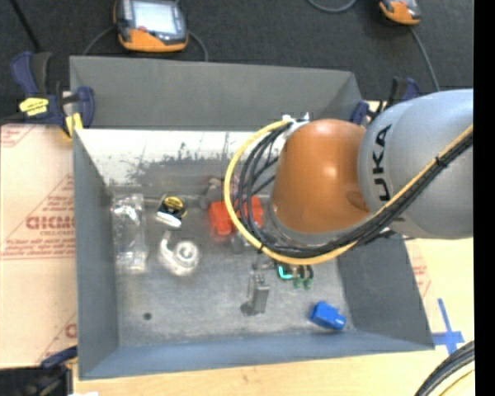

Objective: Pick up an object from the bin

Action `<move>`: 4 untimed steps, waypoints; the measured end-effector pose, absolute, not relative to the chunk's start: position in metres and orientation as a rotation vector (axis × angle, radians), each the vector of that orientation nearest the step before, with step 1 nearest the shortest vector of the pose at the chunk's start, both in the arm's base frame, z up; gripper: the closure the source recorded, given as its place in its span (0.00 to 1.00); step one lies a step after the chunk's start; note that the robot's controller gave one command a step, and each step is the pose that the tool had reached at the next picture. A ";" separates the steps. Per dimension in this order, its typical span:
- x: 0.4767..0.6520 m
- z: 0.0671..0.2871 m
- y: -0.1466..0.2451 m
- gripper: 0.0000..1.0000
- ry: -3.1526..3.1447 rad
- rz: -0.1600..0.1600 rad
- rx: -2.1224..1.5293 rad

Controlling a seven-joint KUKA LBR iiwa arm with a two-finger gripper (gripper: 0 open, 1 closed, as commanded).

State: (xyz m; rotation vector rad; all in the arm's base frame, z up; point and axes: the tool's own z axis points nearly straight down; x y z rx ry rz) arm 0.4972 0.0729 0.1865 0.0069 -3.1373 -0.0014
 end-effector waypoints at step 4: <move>0.606 0.072 0.138 1.00 -3.124 -0.004 0.369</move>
Offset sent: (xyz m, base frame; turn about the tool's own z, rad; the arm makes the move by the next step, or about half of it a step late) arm 0.0663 -0.0168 -0.0267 -0.0212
